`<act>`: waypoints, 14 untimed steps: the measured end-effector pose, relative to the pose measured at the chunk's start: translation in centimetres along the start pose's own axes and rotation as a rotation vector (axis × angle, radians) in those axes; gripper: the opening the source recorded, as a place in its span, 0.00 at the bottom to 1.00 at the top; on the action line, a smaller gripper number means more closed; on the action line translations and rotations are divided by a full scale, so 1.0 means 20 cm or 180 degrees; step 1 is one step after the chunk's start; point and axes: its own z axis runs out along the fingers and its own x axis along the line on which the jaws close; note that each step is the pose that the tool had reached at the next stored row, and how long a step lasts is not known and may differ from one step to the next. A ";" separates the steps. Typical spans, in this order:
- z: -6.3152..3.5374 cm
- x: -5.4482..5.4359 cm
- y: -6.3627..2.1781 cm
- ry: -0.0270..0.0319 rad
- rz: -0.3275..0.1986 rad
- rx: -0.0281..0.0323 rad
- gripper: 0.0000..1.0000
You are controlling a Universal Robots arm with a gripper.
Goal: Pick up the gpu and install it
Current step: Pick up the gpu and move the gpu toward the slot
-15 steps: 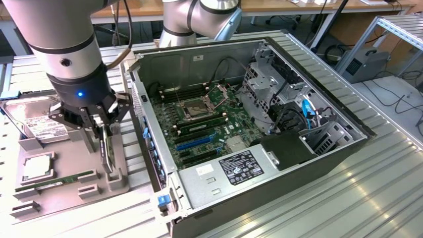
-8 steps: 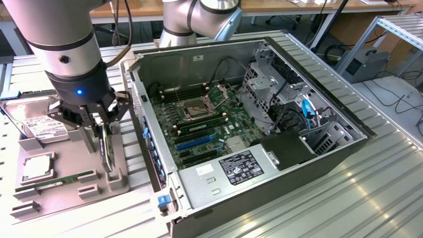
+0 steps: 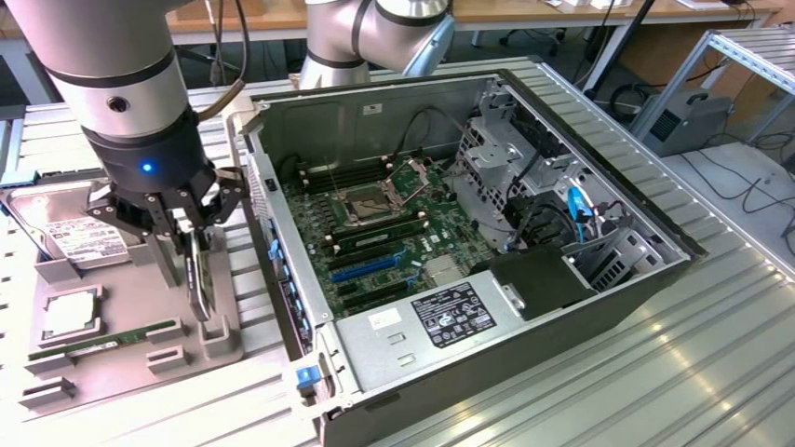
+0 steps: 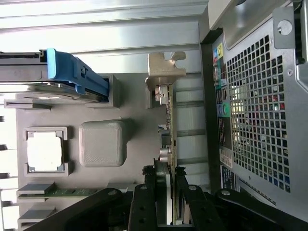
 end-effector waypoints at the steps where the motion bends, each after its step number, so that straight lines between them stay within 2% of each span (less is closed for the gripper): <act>1: -0.005 0.00 0.000 0.0000 0.0000 0.0000 0.27; 14: -0.062 0.00 0.003 0.0000 0.0000 0.0000 0.27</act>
